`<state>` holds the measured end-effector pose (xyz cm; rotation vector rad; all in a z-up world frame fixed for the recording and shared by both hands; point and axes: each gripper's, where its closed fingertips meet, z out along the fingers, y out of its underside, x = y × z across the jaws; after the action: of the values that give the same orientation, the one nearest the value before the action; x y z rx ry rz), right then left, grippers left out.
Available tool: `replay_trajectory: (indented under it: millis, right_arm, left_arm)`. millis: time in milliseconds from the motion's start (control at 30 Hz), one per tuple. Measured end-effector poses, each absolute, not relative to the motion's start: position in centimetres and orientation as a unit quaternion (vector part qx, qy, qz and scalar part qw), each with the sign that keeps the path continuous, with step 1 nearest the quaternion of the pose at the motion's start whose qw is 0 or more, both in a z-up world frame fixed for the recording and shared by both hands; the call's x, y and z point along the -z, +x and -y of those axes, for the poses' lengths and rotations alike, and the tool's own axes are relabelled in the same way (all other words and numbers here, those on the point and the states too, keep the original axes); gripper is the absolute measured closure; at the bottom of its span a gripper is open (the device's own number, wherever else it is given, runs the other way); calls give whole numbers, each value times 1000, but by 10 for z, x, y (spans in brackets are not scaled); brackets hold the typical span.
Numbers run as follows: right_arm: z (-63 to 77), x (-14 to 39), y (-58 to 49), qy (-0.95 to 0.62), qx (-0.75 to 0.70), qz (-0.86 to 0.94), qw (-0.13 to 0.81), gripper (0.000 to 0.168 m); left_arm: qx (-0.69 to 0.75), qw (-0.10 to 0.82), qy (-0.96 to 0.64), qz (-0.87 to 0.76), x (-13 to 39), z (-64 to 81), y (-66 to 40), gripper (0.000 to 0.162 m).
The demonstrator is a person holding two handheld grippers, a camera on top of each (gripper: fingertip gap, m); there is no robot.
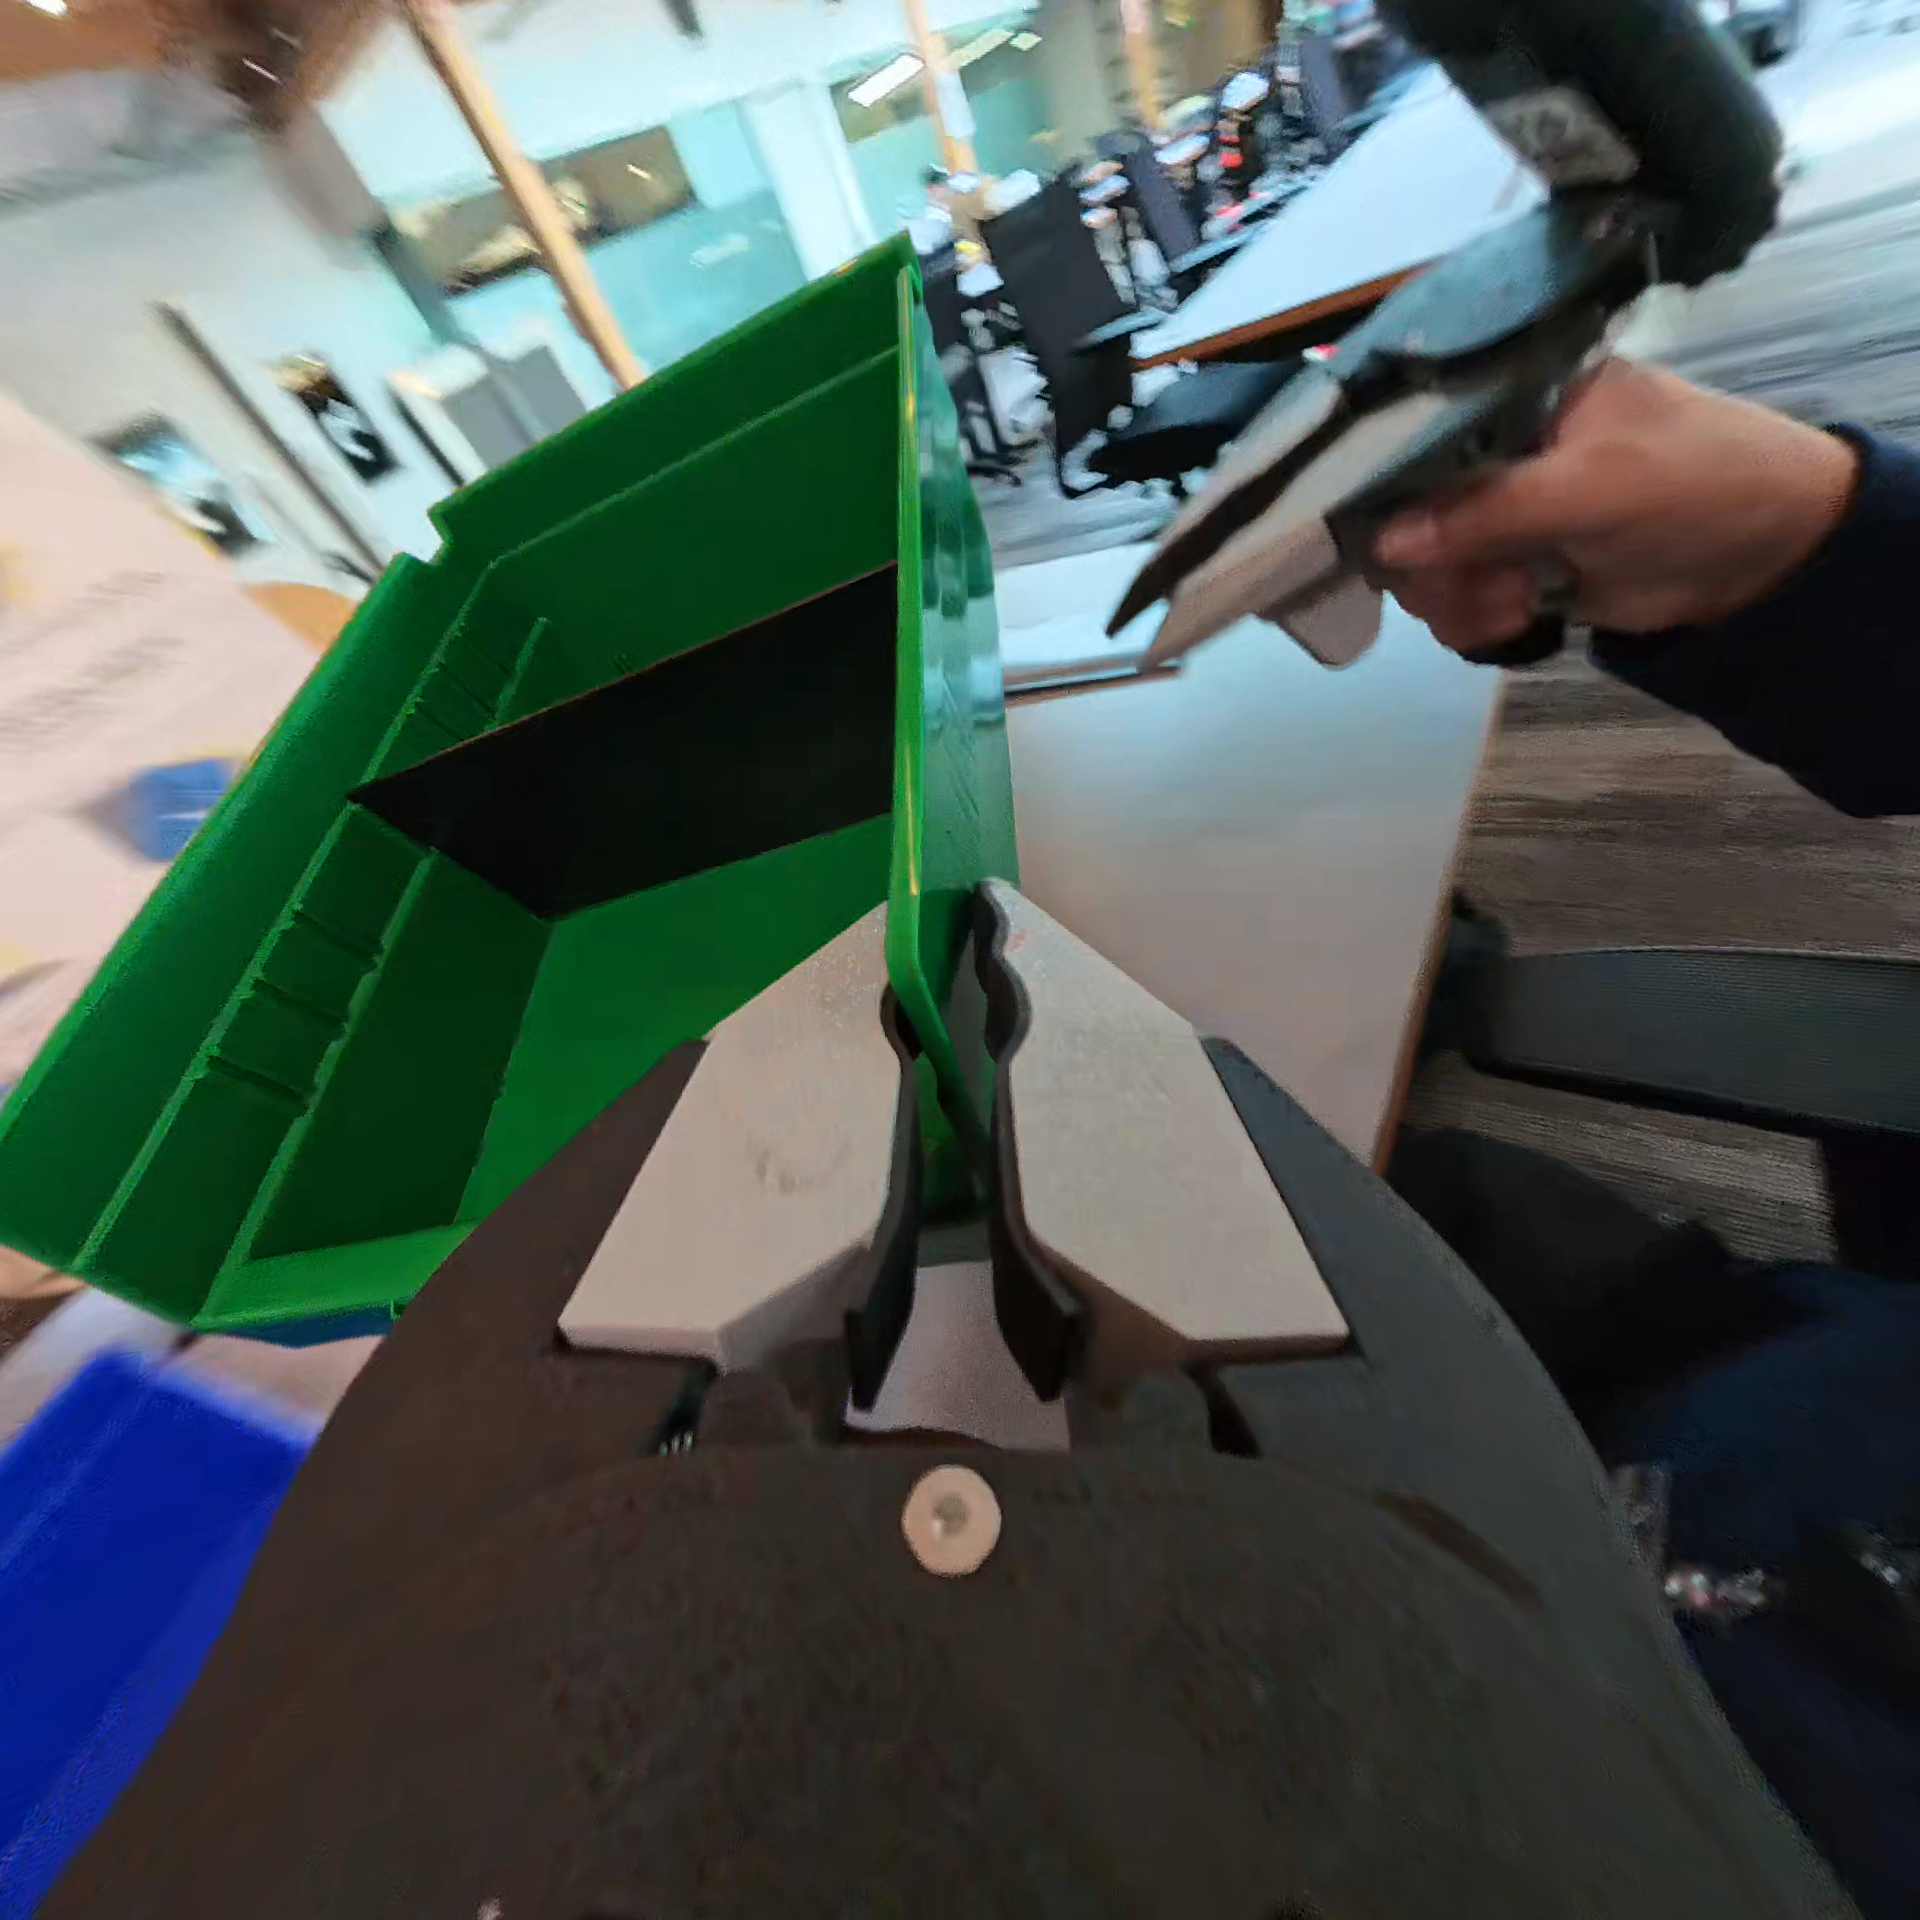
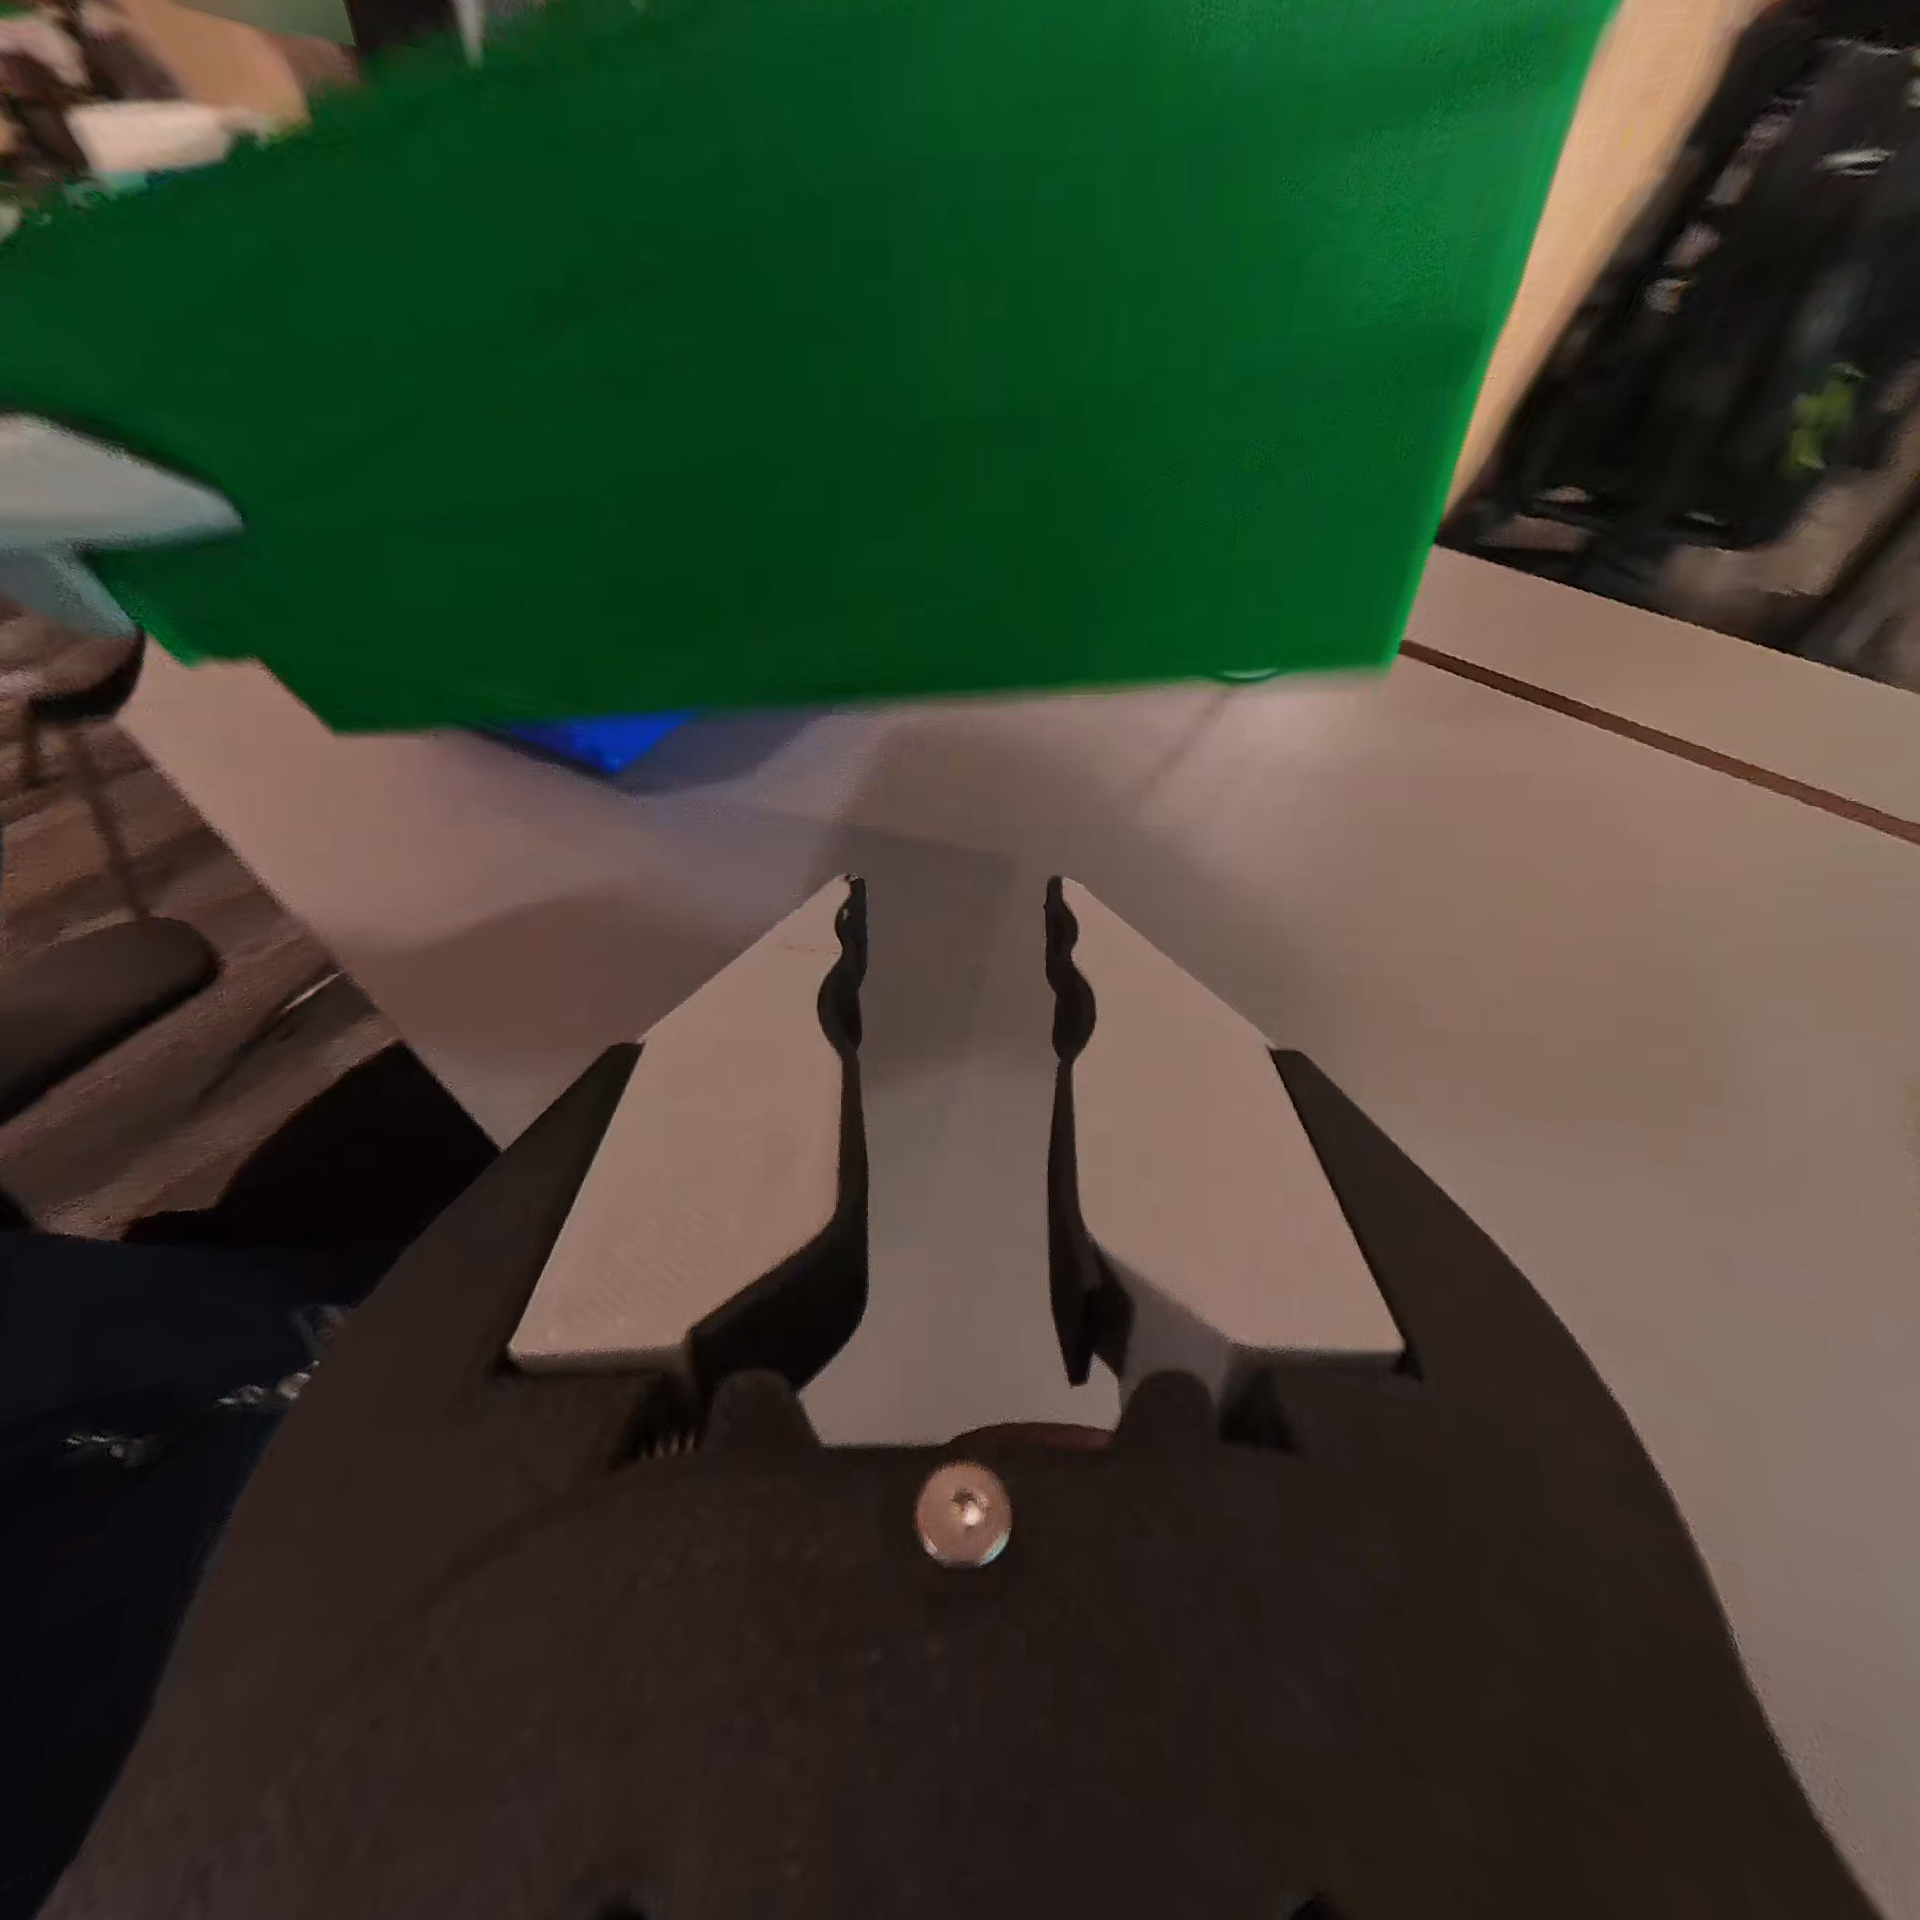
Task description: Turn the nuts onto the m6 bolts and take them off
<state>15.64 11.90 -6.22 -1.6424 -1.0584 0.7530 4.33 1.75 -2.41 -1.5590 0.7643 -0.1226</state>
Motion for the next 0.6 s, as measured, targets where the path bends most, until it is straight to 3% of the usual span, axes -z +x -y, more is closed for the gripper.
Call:
replay_trajectory:
  millis: [267,400,467,500,533,600]
  right_arm:
    - [-163,117,211,-747,-298,377,459,132]
    - [-199,146,199,-772,-271,372,438,131]
    - [-226,159,197,-786,-264,365,423,124]
    - [-240,163,196,-791,-265,360,417,123]
    - [-259,167,200,-800,-248,350,420,123]
    - [-303,170,216,-814,-183,328,443,130]
  left_arm:
    - [103,542,-753,-359,148,-96,139,156]
    - [82,548,-759,-342,172,-129,155,155]
    - [141,527,-763,-346,174,-125,172,103]
    - [182,519,-762,-342,170,-119,178,84]
    - [212,517,-758,-337,165,-114,180,77]
    - [249,511,-750,-338,157,-101,174,86]
